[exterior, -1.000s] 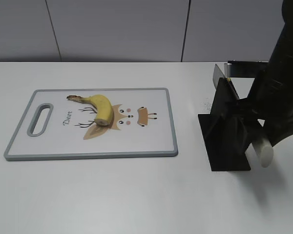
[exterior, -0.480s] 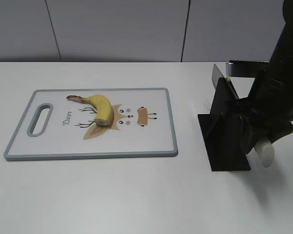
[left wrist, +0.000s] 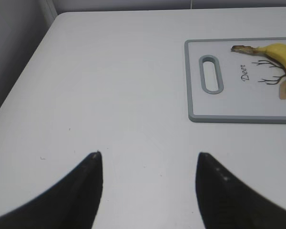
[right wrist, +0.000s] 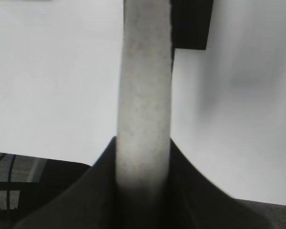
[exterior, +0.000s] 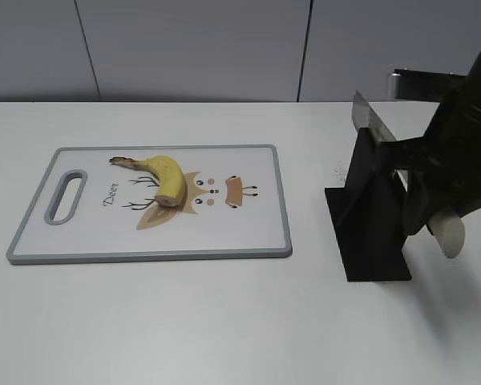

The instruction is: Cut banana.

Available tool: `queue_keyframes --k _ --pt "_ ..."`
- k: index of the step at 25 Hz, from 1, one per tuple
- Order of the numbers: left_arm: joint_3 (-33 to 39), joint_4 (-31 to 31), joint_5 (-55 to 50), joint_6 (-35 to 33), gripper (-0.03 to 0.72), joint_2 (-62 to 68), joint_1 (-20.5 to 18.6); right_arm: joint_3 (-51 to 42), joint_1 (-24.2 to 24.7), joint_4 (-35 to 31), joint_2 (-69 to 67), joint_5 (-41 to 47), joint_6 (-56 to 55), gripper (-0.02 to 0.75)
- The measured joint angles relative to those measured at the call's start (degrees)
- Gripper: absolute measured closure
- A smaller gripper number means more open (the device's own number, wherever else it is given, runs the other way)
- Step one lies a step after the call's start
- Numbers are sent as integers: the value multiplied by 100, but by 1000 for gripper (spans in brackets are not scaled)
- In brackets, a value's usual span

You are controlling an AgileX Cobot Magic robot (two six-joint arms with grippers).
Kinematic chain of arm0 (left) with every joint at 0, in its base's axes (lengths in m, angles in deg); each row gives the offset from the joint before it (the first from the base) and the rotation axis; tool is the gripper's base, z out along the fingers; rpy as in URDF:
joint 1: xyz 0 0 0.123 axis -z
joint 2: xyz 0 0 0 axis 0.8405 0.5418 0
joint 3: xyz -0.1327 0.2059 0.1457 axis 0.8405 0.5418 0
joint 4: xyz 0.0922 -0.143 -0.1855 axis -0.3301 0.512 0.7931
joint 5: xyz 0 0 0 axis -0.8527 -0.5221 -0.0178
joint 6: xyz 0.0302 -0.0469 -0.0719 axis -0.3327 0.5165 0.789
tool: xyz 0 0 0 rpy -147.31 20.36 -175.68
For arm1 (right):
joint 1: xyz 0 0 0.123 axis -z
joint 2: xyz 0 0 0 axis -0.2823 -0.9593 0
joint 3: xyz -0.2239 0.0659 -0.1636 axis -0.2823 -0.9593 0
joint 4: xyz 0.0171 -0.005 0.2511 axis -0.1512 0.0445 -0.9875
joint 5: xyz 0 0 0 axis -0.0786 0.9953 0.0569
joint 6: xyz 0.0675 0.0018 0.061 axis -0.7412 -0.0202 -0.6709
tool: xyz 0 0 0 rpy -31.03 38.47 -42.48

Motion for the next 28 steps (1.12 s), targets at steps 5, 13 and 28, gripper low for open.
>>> queue_keyframes --k 5,13,28 --pt "0 0 0 0 97 0 0 0 0 5 260 0 -5 565" --pt "0 0 0 0 97 0 0 0 0 5 857 -21 13 566" --pt "0 0 0 0 97 93 0 0 0 455 1834 277 325 567"
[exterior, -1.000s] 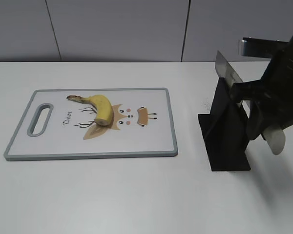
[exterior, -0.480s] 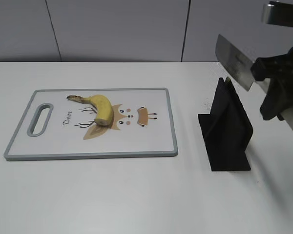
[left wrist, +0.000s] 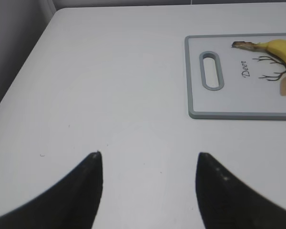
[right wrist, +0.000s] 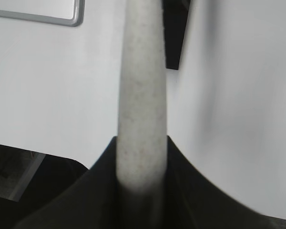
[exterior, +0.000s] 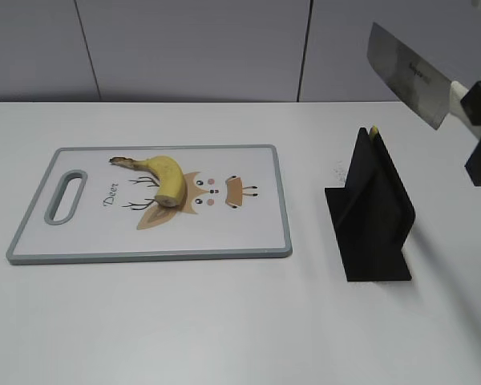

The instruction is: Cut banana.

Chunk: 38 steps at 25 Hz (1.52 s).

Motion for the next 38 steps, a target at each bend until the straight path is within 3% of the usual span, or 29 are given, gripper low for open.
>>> queue_keyframes --k 11,17,25,31,38 --pt "-128 53 15 -189 97 91 0 221 0 25 103 59 622 566" --pt "-479 218 395 -422 97 320 0 725 0 30 17 74 1990 566" --pt "-826 1151 965 -1587 97 1498 0 1227 0 -13 -436 183 3512 566" --pt "-1154 1623 1331 -2566 97 2422 25 1550 0 -432 -823 191 4683 566" --pt "-1648 1675 1506 -3302 97 3401 527 2110 0 -689 -1386 191 5541 567"
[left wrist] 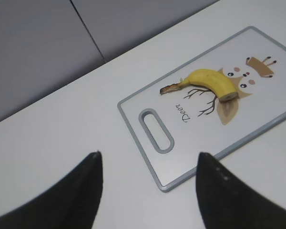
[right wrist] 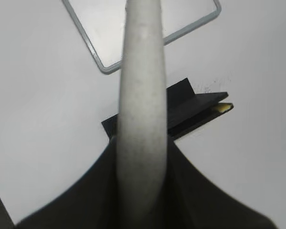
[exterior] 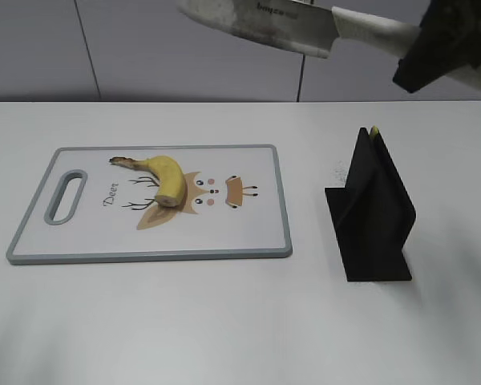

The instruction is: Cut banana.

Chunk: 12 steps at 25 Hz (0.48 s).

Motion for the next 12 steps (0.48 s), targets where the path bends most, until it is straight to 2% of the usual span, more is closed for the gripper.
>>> queue_keyframes --k 5,12 --pt "-528 14 15 -451 97 919 158 360 0 -169 -370 0 909 567" --pt "-1685 14 -316 -1434 97 2293 390 564 0 -307 -733 0 1618 567"
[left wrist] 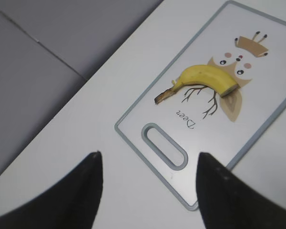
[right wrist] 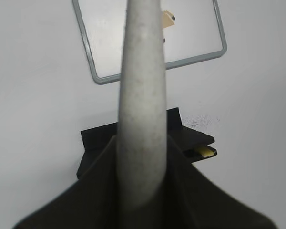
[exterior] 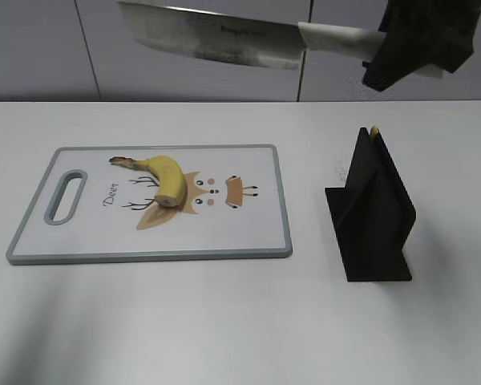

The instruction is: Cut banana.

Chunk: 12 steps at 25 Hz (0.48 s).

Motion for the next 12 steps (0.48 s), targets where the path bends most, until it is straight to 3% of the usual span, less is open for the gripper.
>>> queue_keyframes --k 12 --pt "-1324 -83 -315 -1002 97 1996 966 394 -150 -192 -747 -10 782 567"
